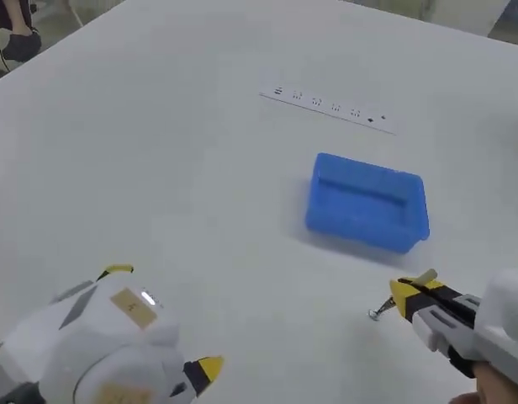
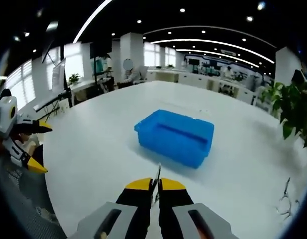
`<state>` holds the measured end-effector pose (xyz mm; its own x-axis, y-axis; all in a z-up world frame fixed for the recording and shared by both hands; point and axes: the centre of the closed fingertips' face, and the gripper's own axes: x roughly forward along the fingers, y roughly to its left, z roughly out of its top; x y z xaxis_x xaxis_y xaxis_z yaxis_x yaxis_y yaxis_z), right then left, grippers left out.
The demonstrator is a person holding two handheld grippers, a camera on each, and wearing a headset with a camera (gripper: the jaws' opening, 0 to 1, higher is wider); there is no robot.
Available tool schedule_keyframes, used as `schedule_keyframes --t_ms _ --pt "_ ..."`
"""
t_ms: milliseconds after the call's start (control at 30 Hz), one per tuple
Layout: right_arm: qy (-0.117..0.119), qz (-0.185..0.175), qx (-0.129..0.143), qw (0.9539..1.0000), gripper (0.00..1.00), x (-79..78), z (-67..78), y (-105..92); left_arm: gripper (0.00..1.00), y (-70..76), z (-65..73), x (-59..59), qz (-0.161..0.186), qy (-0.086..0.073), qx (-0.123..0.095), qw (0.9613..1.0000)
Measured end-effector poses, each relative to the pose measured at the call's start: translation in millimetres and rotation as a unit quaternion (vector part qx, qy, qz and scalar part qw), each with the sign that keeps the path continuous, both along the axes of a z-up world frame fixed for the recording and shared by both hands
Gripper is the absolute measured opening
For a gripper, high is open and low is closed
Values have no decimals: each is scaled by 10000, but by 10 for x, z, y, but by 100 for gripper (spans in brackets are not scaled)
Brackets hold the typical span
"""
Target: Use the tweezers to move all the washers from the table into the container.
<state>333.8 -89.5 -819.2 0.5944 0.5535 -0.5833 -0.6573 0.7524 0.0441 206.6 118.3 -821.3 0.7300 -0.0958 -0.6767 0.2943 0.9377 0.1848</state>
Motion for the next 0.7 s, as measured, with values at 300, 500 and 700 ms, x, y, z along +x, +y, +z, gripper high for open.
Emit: schedule_keyframes --t_ms 300,500,700 --pt "64 -94 104 9999 0 18 90 -8 81 -16 10 -3 -31 -20 -1 10000" --pt "-64 -79 184 9998 0 60 269 23 81 -20 25 1 -30 -56 -13 10000" --pt "-314 -48 189 9993 0 179 469 25 81 -21 33 3 -36 -76 -11 10000"
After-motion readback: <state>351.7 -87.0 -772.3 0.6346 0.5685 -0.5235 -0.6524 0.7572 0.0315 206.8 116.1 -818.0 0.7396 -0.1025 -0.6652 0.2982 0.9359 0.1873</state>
